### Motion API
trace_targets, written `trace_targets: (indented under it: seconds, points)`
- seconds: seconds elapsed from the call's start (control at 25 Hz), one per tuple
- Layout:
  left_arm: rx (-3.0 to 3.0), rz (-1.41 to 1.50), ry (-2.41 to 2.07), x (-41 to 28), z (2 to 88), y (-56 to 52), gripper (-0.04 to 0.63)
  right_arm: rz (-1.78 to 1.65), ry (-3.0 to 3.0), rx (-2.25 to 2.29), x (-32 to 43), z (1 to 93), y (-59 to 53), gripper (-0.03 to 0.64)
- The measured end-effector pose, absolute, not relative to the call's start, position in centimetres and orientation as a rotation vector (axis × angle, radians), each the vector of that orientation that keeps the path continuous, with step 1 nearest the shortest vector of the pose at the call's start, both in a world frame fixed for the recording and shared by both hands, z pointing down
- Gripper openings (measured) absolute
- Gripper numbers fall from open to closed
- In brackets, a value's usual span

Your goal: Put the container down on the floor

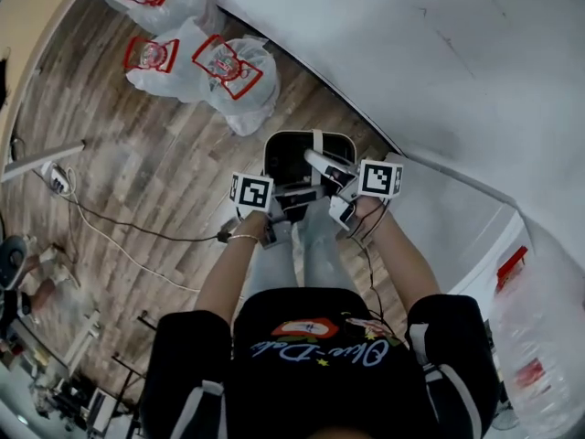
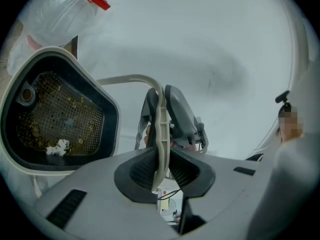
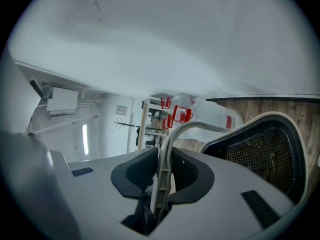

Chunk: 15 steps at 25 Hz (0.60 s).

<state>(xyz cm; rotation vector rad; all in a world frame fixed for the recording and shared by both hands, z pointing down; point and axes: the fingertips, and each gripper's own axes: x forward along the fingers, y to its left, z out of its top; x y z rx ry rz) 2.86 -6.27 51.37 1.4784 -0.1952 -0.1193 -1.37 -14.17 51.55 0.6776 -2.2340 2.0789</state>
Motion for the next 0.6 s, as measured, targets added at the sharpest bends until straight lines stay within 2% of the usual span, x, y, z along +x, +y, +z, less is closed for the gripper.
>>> trace_targets:
  seconds: [0.6]
  points:
    - [1.426, -0.109, -0.198, 3.2, 62.3, -8.3, 0.061, 2.013, -2.189, 0.692, -1.5, 63.0, -15.9, 0.066]
